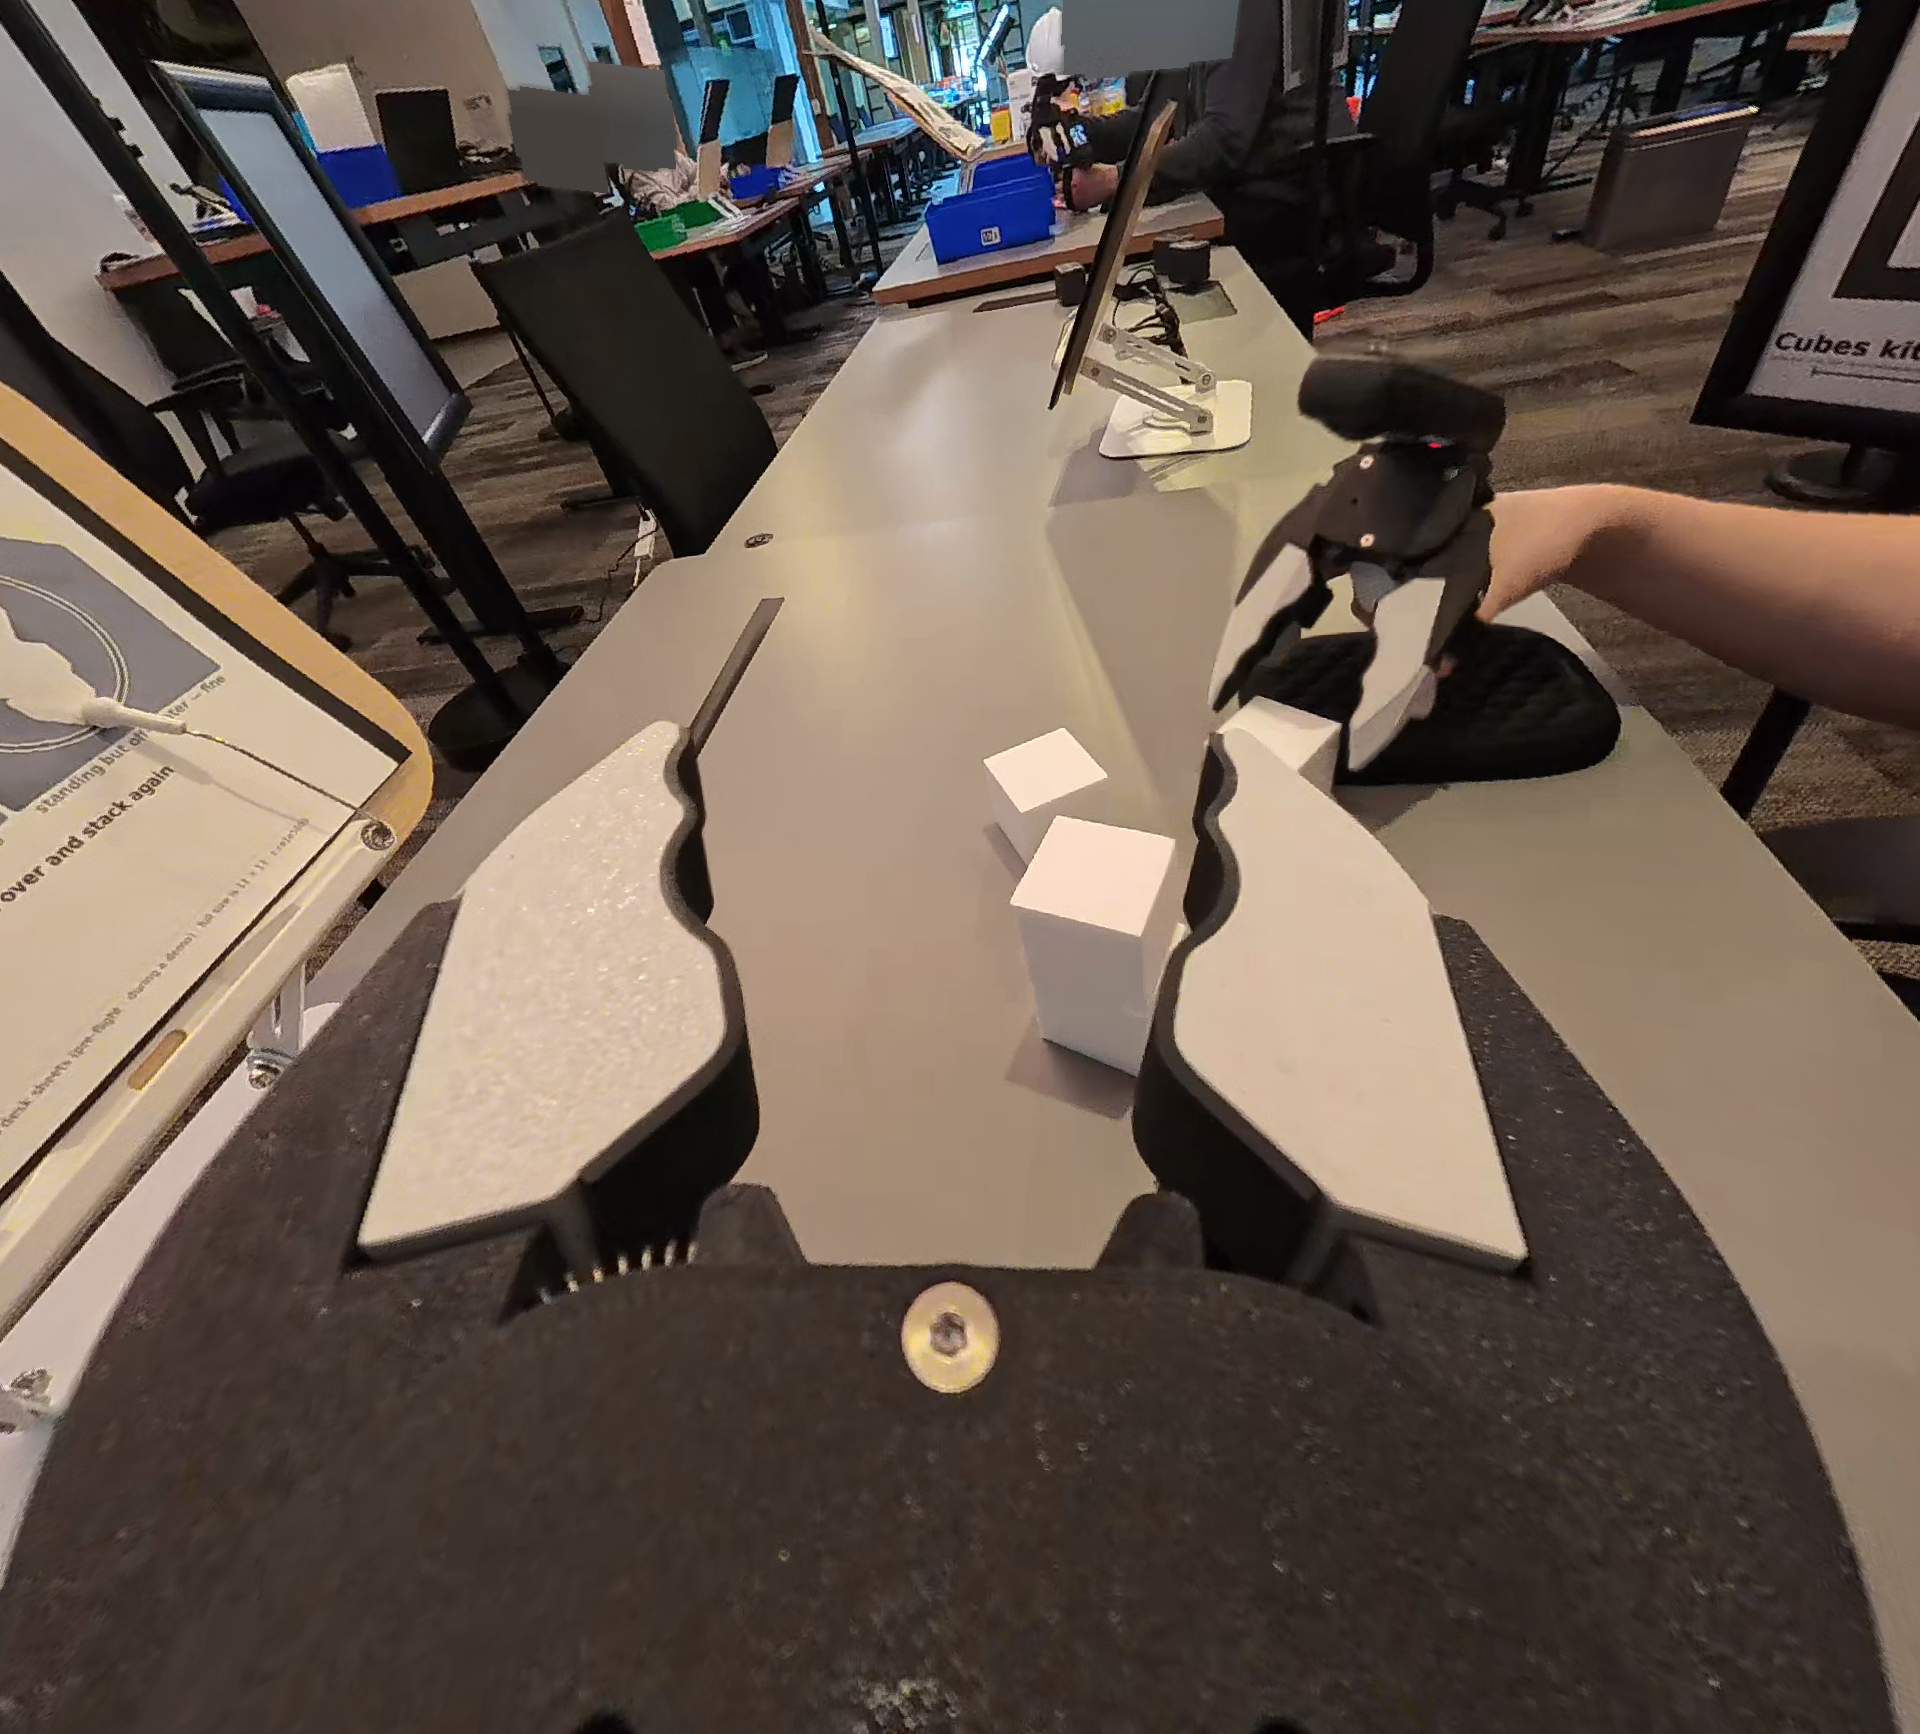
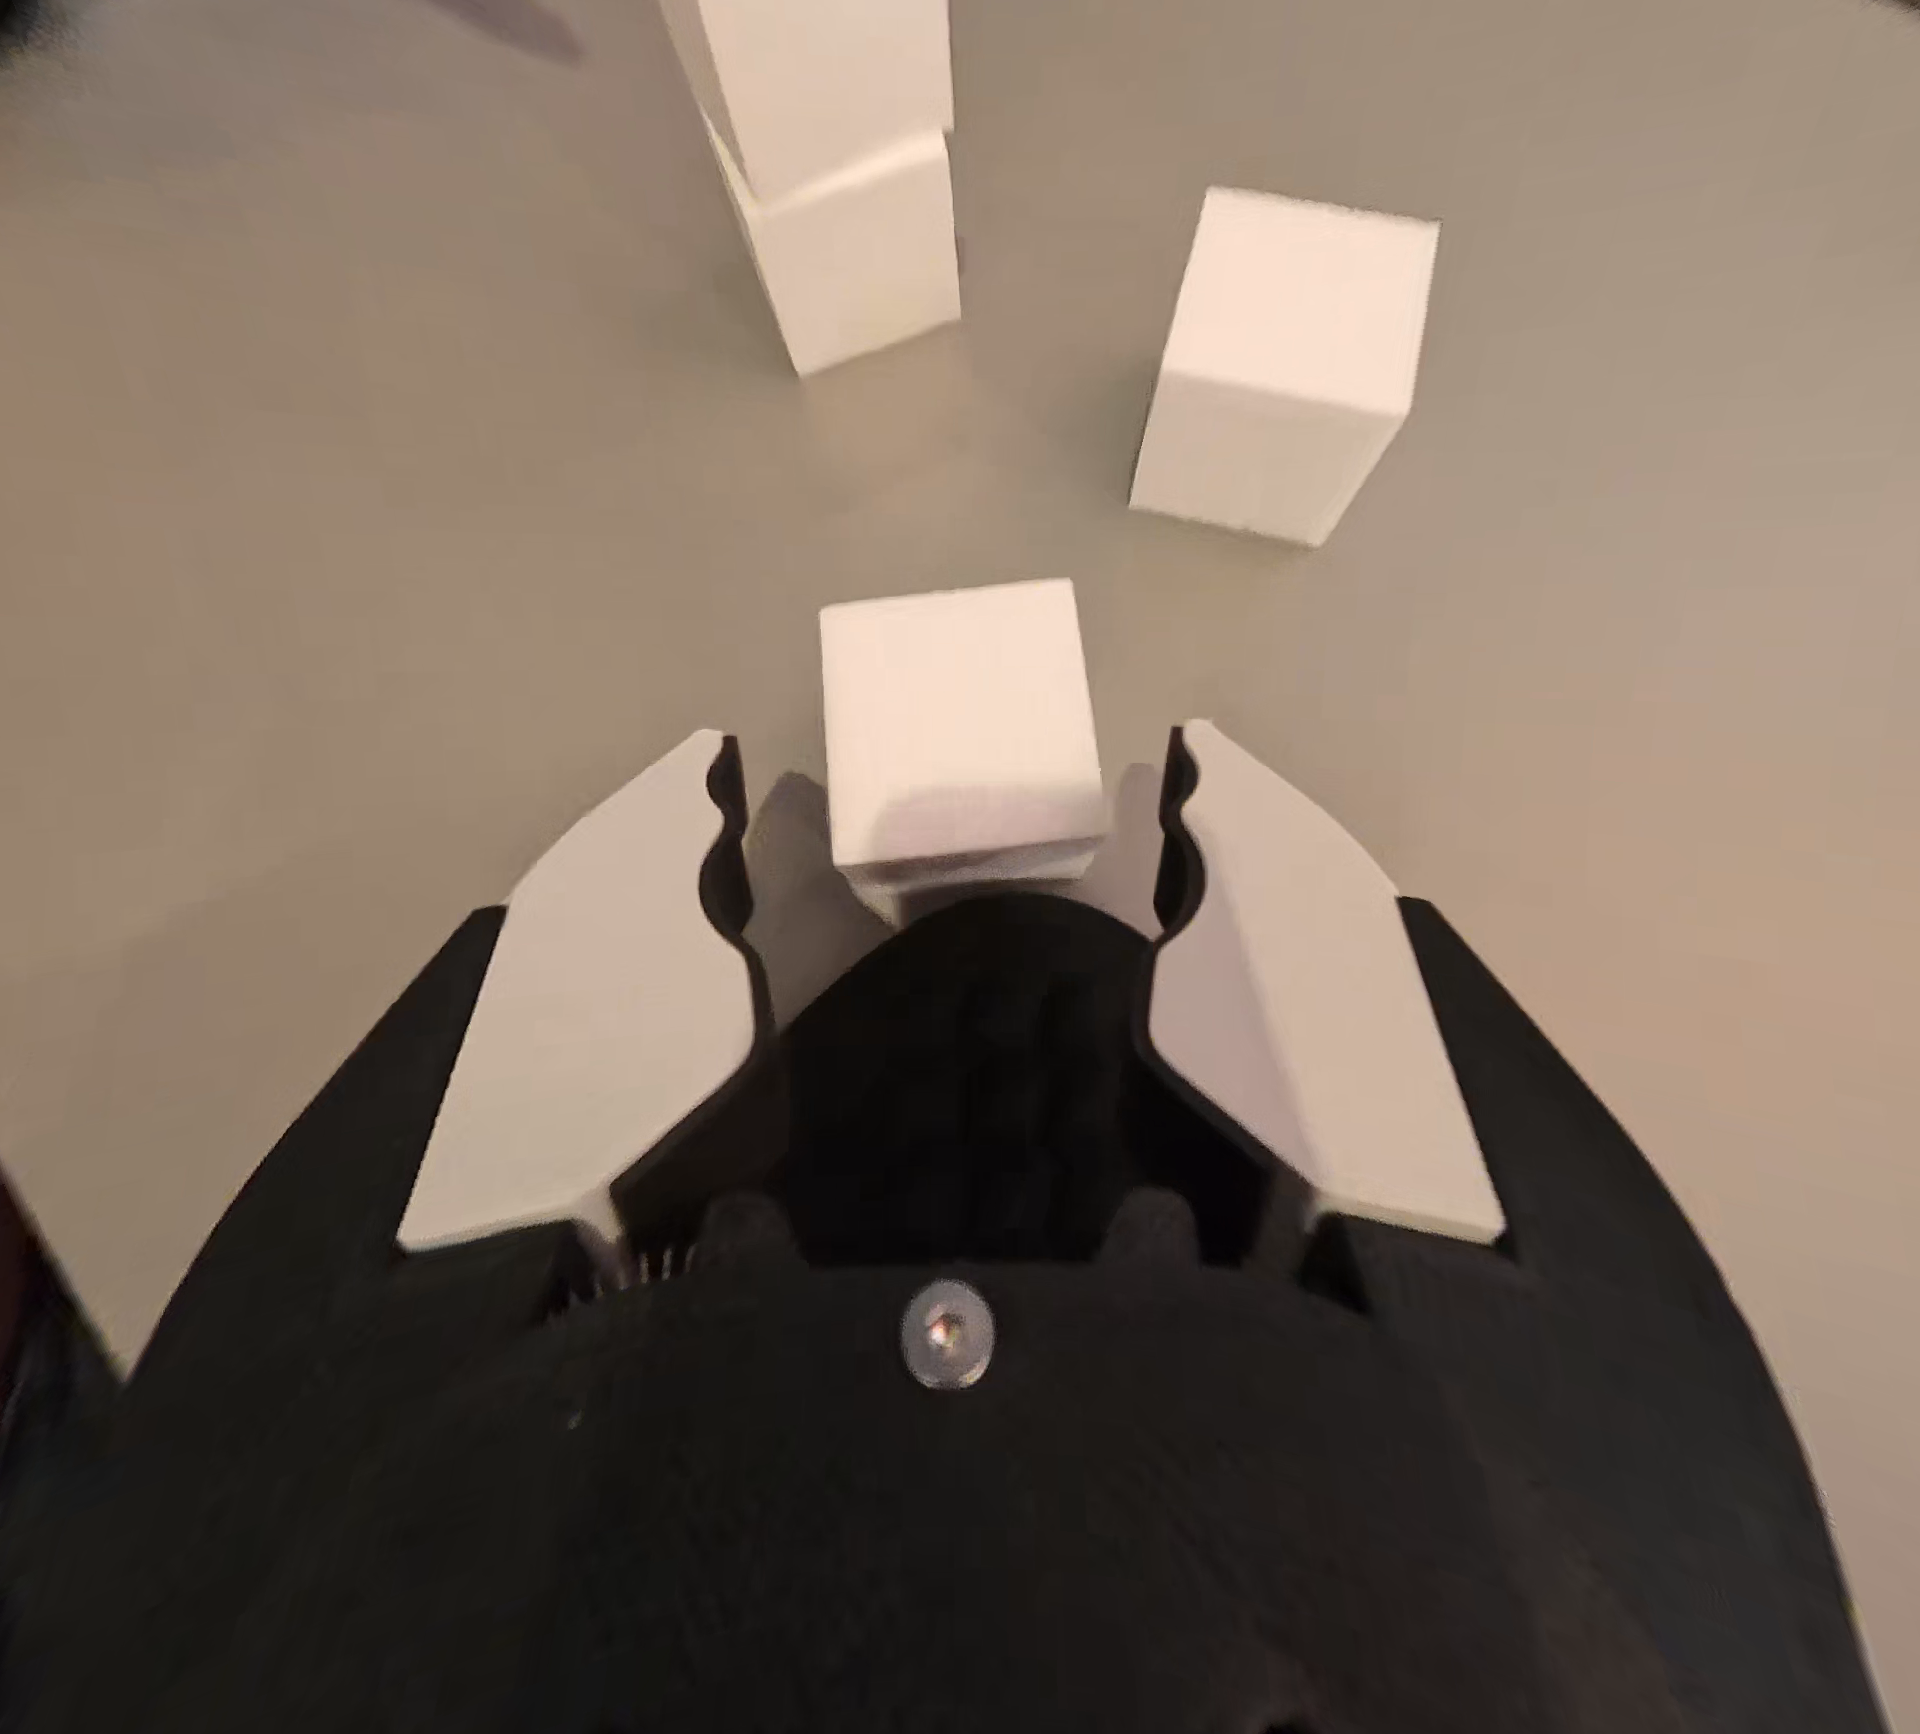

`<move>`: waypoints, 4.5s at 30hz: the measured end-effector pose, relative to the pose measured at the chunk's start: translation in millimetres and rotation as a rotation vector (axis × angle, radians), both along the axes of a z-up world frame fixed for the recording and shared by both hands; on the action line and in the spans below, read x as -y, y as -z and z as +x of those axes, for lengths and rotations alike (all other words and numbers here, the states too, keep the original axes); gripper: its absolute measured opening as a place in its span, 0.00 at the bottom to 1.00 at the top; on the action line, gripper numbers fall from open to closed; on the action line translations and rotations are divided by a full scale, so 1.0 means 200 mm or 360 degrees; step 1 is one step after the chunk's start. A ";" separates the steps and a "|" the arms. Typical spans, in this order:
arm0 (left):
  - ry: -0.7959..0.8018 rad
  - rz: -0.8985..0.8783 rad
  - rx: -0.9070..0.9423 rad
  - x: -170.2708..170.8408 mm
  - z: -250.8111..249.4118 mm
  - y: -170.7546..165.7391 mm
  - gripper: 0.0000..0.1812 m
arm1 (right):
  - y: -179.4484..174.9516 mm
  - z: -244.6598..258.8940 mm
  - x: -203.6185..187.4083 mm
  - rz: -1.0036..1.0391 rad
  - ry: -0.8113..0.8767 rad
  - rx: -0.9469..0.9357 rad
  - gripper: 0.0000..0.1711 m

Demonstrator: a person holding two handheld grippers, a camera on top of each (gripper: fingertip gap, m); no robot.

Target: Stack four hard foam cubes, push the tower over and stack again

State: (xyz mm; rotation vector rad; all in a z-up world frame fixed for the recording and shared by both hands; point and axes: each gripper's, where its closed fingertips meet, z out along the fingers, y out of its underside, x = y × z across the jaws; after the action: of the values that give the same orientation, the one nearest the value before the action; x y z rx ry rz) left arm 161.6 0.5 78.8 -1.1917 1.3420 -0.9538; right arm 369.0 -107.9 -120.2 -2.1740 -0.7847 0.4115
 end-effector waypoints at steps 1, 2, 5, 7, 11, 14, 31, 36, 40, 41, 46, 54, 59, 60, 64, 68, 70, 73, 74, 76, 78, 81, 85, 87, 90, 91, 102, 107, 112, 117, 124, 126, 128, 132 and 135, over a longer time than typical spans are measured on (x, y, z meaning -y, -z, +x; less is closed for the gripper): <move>0.0001 0.0007 -0.0006 0.00 0.00 0.00 0.50 | 0.04 0.01 0.00 -0.0016 0.0011 0.0068 0.44; -0.0005 0.0018 -0.0012 0.01 0.00 0.00 0.50 | 0.07 0.01 0.00 -0.0031 0.0015 0.0124 0.43; -0.0007 0.0036 -0.0019 0.02 -0.01 0.00 0.50 | 0.09 0.02 -0.03 -0.0011 0.0041 0.0174 0.34; 0.0000 0.0044 -0.0014 0.02 -0.02 -0.01 0.49 | 0.03 -0.02 -0.03 -0.0007 -0.0007 0.0104 0.34; -0.0012 0.0055 0.0009 0.02 -0.04 -0.04 0.49 | -0.31 -0.21 -0.15 0.0181 -0.0137 -0.0078 0.33; -0.0022 0.0062 -0.0011 0.02 -0.05 -0.03 0.49 | -0.49 -0.39 -0.28 0.0212 -0.0277 -0.0125 0.34; -0.0039 0.0069 -0.0059 0.00 -0.06 0.00 0.49 | -0.43 -0.60 -0.48 0.0105 -0.0464 0.0142 0.45; -0.0061 0.0077 -0.0028 0.00 -0.08 -0.03 0.49 | -0.58 -0.36 -0.51 0.0354 -0.0187 -0.0153 0.46; -0.0078 0.0084 0.0014 0.00 -0.10 -0.07 0.49 | -0.31 -0.06 -0.62 0.0250 0.0293 -0.0239 0.50; -0.0082 0.0084 0.0022 0.00 -0.11 -0.08 0.49 | -0.24 -0.03 -0.61 0.0204 0.0353 -0.0228 0.52; -0.0091 0.0074 0.0024 -0.01 -0.12 -0.08 0.49 | 0.00 -0.01 -0.60 0.0048 0.0484 0.0048 0.52; -0.0109 0.0080 -0.0004 -0.03 -0.12 -0.07 0.49 | -0.09 -0.05 -0.61 0.0068 0.0287 0.0055 0.34; -0.0142 0.0091 -0.0034 -0.05 -0.14 -0.05 0.49 | -0.62 -0.26 -0.60 0.0138 -0.0248 -0.0144 0.34; -0.0155 0.0096 -0.0044 -0.06 -0.14 -0.05 0.49 | -0.71 -0.31 -0.58 0.0137 -0.0371 -0.0142 0.34; -0.0194 0.0090 -0.0055 -0.09 -0.17 -0.04 0.48 | -0.88 -0.46 -0.53 0.0116 -0.0675 -0.0084 0.34; -0.0222 0.0088 -0.0058 -0.11 -0.18 -0.04 0.48 | -0.85 -0.55 -0.49 0.0171 -0.0735 -0.0104 0.34; -0.0217 0.0082 -0.0049 -0.11 -0.18 -0.04 0.47 | -0.80 -0.55 -0.50 0.0153 -0.0715 -0.0025 0.34; -0.0188 0.0053 -0.0039 -0.11 -0.15 -0.03 0.47 | -0.79 -0.57 -0.49 0.0154 -0.0702 -0.0005 0.34; -0.0187 0.0051 -0.0057 -0.11 -0.14 -0.01 0.47 | -0.78 -0.58 -0.48 0.0132 -0.0715 -0.0021 0.34; -0.0194 0.0057 -0.0097 -0.12 -0.13 0.02 0.48 | -0.77 -0.59 -0.48 0.0108 -0.0703 -0.0018 0.34; -0.0195 0.0059 -0.0118 -0.12 -0.12 0.03 0.48 | -0.74 -0.60 -0.47 0.0064 -0.0701 0.0016 0.34; -0.0195 0.0055 -0.0124 -0.12 -0.11 0.04 0.48 | -0.70 -0.60 -0.48 0.0061 -0.0694 0.0076 0.34; -0.0195 0.0044 -0.0118 -0.12 -0.12 0.04 0.48 | -0.69 -0.63 -0.48 0.0064 -0.0694 0.0083 0.34; -0.0197 0.0040 -0.0115 -0.12 -0.12 0.04 0.49 | -0.68 -0.62 -0.48 0.0058 -0.0702 0.0102 0.37; -0.0192 0.0038 -0.0093 -0.12 -0.13 0.02 0.49 | -0.74 -0.60 -0.45 0.0135 -0.0760 0.0064 0.43; -0.0191 0.0040 -0.0087 -0.11 -0.14 0.01 0.49 | -0.77 -0.57 -0.42 0.0180 -0.0798 0.0053 0.44; -0.0383 0.0133 -0.0084 -0.19 -0.34 -0.06 0.50 | -0.24 -0.16 -0.20 -0.0571 -0.1324 0.0087 0.01; -0.0507 0.0134 0.0043 -0.23 -0.54 -0.16 0.49 | -0.05 -0.16 -0.22 -0.0851 -0.1297 0.0222 0.01; -0.0472 0.0102 0.0167 -0.21 -0.58 -0.22 0.48 | -0.10 -0.36 -0.30 -0.0711 -0.1309 0.0187 0.01; -0.0452 0.0097 0.0130 -0.21 -0.53 -0.19 0.48 | -0.31 -0.72 -0.43 -0.0336 -0.1276 -0.0003 0.00; -0.0433 0.0100 0.0071 -0.21 -0.48 -0.16 0.48 | -0.68 -0.80 -0.39 0.0163 -0.1240 -0.0110 0.01; -0.0436 0.0098 0.0057 -0.21 -0.48 -0.15 0.48 | -0.73 -0.78 -0.37 0.0221 -0.1231 -0.0122 0.01; -0.0456 0.0106 0.0021 -0.22 -0.49 -0.13 0.48 | -0.77 -0.76 -0.37 0.0262 -0.1218 -0.0127 0.01; -0.0536 0.0120 -0.0056 -0.25 -0.52 -0.10 0.48 | -0.81 -0.71 -0.37 0.0309 -0.1185 -0.0146 0.01; -0.0681 0.0133 -0.0235 -0.33 -0.57 -0.01 0.48 | -0.79 -0.68 -0.45 0.0350 -0.1055 -0.0097 0.01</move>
State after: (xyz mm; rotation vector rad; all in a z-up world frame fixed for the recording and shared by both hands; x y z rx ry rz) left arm 48.6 66.1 79.8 -1.4316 1.1606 -0.5082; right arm 233.0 -17.3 37.8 -1.6496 -1.4404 0.6787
